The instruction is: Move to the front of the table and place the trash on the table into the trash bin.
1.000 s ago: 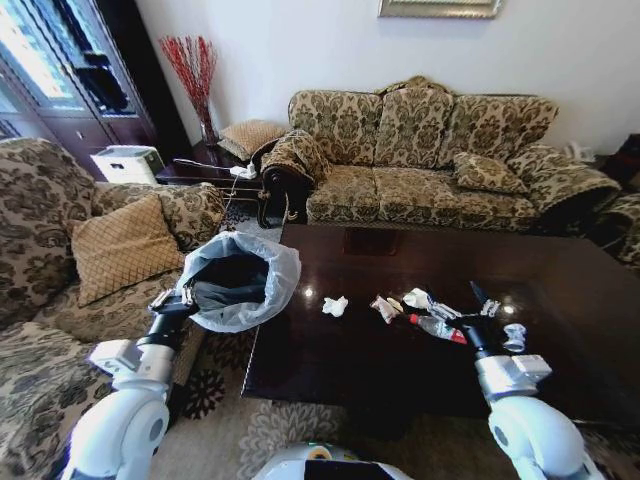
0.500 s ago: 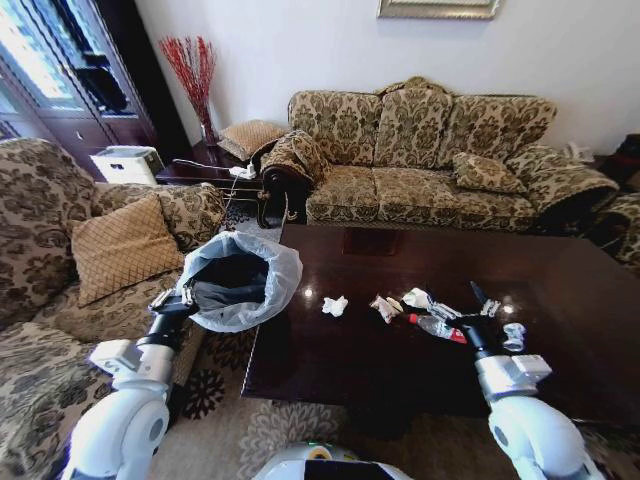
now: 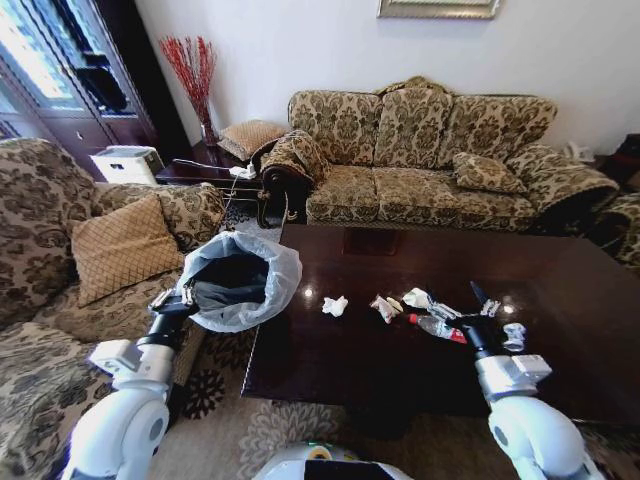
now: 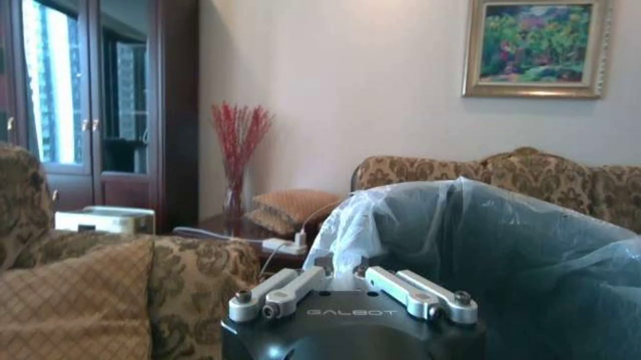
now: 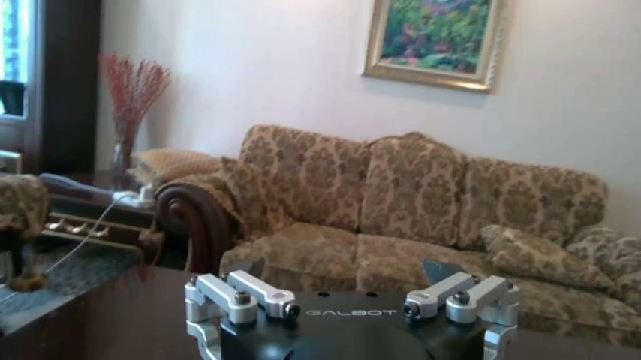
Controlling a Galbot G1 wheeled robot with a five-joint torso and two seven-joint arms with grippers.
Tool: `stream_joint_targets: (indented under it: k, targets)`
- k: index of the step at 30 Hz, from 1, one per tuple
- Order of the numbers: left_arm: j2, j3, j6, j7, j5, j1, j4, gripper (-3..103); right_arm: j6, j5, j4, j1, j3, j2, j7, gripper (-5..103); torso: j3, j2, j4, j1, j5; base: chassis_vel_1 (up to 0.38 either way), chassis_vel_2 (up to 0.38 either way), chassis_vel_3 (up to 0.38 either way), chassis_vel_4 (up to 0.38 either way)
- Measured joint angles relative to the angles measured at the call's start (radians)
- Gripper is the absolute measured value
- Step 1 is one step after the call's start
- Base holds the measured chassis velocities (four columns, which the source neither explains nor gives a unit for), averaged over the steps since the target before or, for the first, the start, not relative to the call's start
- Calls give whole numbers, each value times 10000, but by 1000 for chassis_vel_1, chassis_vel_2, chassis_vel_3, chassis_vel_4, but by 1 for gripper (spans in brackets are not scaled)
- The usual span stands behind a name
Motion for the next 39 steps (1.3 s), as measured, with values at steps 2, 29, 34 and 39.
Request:
stream_joint_targets:
  k: [2,29,34,39]
  targets:
    - [-1,-8,-29,20,-85,11,0,3,-259,-72,83,169,-191,-52,87,100,0,0,11,0,0,0,0,0,0]
    - [608,401,59,-381,-515,-783,902,3,801,-324,-4763,4077,-4912,426,547,100,2,-2,-4,1,-6,0,0,0,0]
    - [719,297,63,-366,-577,-859,1069,3,801,-168,-5931,5184,-5883,689,845,100,1,-2,4,1,-4,0,0,0,0]
    - [726,189,97,-435,-624,-932,1033,3,696,92,-7181,6253,-7108,1240,1196,100,2,-2,4,2,-5,0,0,0,0]
